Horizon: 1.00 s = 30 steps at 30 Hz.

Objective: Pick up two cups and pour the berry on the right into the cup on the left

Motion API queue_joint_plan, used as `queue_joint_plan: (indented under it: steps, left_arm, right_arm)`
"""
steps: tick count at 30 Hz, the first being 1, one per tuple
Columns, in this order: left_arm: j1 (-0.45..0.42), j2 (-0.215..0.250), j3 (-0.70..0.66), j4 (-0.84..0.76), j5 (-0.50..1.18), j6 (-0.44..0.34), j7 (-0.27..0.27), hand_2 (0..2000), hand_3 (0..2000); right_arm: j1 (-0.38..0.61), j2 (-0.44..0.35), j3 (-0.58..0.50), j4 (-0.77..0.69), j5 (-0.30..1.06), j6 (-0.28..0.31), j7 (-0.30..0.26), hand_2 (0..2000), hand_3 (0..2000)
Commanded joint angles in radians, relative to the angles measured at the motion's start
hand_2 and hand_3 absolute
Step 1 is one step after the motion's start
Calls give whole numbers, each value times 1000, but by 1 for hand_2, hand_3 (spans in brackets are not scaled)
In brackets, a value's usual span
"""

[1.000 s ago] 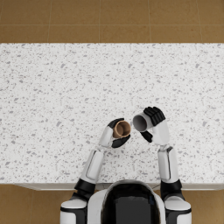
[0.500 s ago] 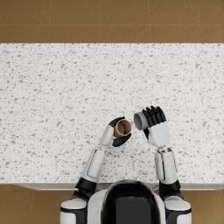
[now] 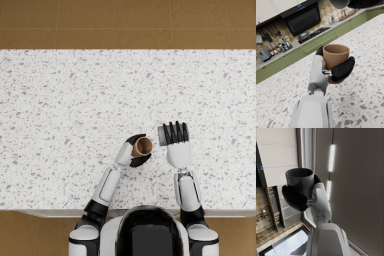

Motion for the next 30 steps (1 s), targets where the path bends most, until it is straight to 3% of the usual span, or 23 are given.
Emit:
queue_joint_plan:
  steps: [1,6,15,30]
  left_arm:
    - [21,13,-4,5,0,0,0,2000,1280]
    - [26,23,-15,10,0,-2,0,2000,1280]
    - [28,33,-35,11,0,-2,0,2000,1280]
    - [12,33,-37,17,0,-7,-1,2000,1280]
  right_arm:
    - [12,-10,9,25,32,0,0,2000,1280]
    - [12,-21,42,42,183,-2,0,2000,1280]
    - [7,-37,42,44,340,-10,0,2000,1280]
    - [-15,-36,34,37,369,-24,0,2000,1280]
